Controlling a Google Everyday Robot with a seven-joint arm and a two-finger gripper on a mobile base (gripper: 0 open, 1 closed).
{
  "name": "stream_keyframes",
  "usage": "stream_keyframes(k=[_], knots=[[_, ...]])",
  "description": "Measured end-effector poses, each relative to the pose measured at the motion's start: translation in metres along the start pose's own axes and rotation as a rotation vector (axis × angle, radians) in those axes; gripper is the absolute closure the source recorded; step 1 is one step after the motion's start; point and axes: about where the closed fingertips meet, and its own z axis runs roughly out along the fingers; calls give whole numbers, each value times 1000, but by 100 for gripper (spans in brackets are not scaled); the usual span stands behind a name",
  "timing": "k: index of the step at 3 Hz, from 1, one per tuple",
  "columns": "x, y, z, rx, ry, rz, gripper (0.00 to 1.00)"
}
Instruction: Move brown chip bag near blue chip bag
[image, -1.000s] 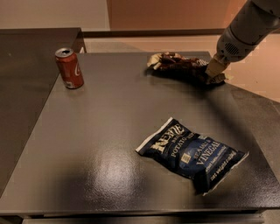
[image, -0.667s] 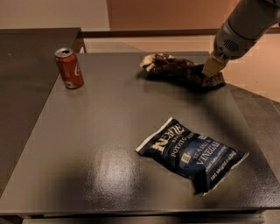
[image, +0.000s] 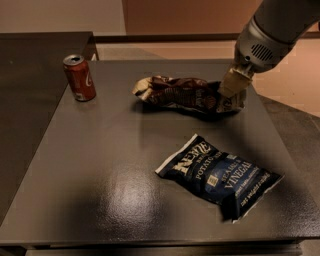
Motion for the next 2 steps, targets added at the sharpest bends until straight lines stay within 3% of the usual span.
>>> stream_keyframes(k=[1,2], knots=[[-1,39,-7,-44,8,-35,100],[11,65,-5,-68,44,-31,82]])
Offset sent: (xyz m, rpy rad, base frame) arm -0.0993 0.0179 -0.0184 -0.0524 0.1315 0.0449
